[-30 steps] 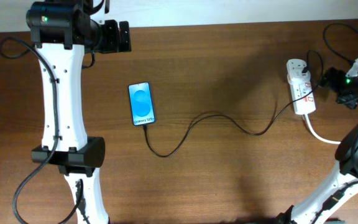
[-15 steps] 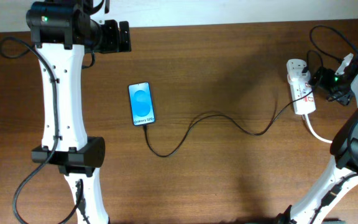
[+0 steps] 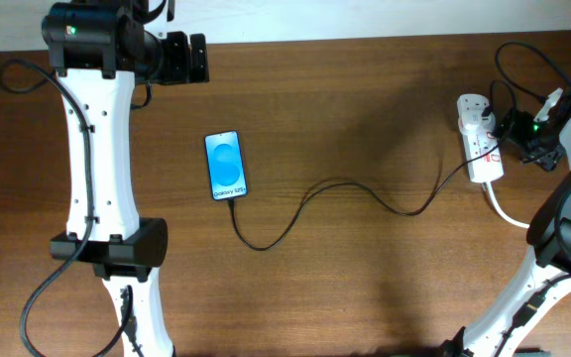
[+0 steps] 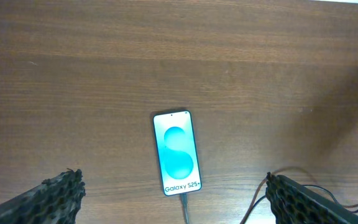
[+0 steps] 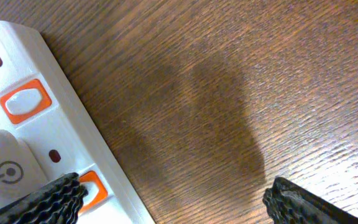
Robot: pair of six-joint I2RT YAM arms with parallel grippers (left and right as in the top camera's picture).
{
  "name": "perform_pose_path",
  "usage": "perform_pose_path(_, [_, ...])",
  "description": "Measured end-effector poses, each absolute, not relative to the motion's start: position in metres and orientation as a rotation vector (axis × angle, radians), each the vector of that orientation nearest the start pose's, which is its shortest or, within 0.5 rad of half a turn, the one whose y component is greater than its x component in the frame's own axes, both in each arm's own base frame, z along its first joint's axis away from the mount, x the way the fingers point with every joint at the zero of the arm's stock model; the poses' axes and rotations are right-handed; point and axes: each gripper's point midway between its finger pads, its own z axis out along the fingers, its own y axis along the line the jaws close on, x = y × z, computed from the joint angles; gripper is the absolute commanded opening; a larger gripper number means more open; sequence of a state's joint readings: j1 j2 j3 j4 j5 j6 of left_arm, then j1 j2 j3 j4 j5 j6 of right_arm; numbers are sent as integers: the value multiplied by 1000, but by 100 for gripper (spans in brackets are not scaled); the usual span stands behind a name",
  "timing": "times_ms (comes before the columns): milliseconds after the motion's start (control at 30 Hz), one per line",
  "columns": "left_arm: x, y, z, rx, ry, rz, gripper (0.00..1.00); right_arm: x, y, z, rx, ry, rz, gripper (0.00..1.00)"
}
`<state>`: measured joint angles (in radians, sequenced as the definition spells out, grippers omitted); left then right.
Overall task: Plug charger to phone and switch on socket
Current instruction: 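Press the red switch beside the charger with the right gripper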
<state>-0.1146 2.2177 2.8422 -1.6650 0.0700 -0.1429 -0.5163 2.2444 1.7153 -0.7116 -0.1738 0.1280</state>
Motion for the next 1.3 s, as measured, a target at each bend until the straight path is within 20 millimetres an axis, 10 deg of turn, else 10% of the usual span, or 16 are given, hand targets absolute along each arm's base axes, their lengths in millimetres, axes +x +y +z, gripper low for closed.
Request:
perform_pose_path(1067, [463,-65,304,-12,2619,-182,99,445,-215,25,863,2740,175,98])
perform_pose_path(1300, [462,-65,304,-12,2619,-182,99,451,-278,141,927,2573,79,98])
